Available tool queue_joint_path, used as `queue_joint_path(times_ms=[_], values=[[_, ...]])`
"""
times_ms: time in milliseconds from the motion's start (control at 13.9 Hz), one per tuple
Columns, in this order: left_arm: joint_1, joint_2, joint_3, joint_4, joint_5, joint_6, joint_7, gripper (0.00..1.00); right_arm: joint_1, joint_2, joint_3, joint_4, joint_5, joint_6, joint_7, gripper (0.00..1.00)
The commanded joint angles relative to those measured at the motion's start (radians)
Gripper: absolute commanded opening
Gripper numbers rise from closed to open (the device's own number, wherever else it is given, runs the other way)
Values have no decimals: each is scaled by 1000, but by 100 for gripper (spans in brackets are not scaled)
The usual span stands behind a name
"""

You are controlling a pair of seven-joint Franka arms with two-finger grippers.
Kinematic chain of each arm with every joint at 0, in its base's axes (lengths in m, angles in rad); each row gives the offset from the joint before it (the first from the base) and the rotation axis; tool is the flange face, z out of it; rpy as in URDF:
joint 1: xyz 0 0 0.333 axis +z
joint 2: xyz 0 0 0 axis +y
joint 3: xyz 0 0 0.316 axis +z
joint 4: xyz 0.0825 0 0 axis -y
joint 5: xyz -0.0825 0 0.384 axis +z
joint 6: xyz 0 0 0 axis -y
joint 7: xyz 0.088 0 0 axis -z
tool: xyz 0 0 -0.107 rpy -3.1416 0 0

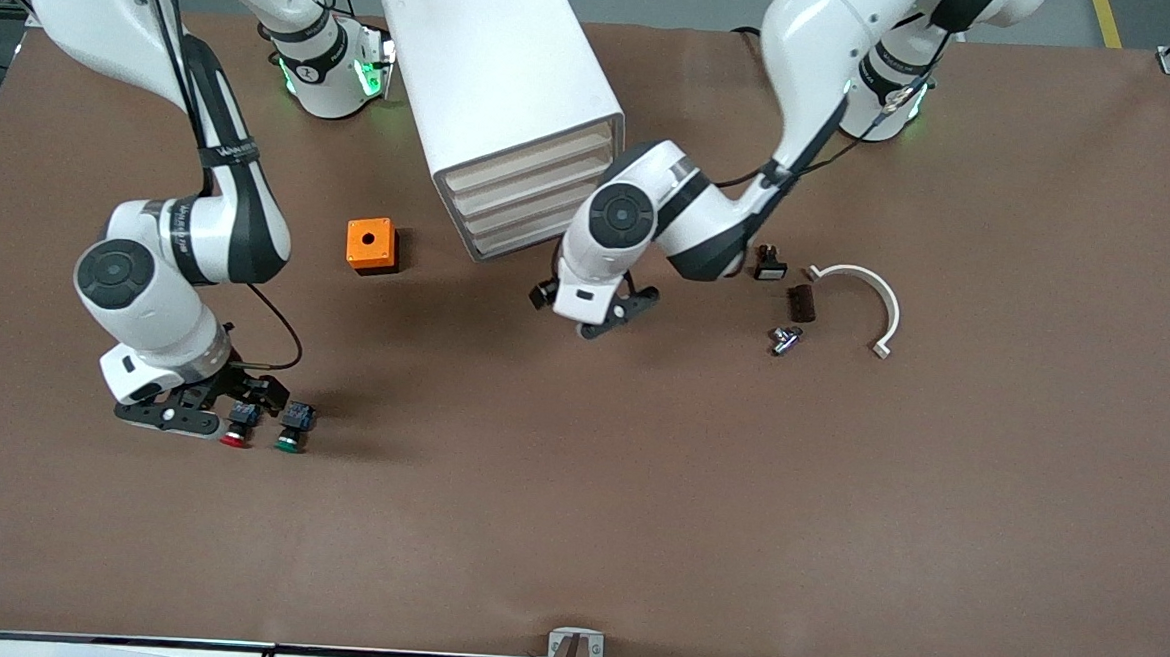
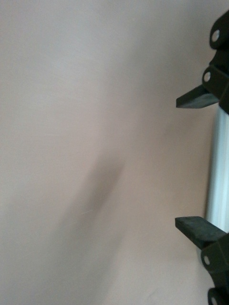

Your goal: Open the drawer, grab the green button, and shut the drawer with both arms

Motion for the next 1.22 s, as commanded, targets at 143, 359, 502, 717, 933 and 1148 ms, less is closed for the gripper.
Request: queue_joint_path(times_ms=[143,359,502,717,933,1148], values=[[218,-191,-6,15,42,-197,257,100,-89,-72,20,58,138,-166,-176,100],[361,-277,-9,29,94,-323,472,100,-93,-168,17,64,138,-295,-165,100],[435,-334,-6,28,96,-368,628,100,-93,-219,15,67,135,-324,-168,100],[557,-388,-13,28,87,-417,817,100,-97,-277,11,101,124,-424,-164,100],[605,-416,-7,26,84,-496,937,100,-95,-294,11,189,116,-580,-115,100],[585,-446,78,26,81,-527,1052,100,-97,-325,9,230,107,-643,-116,100]])
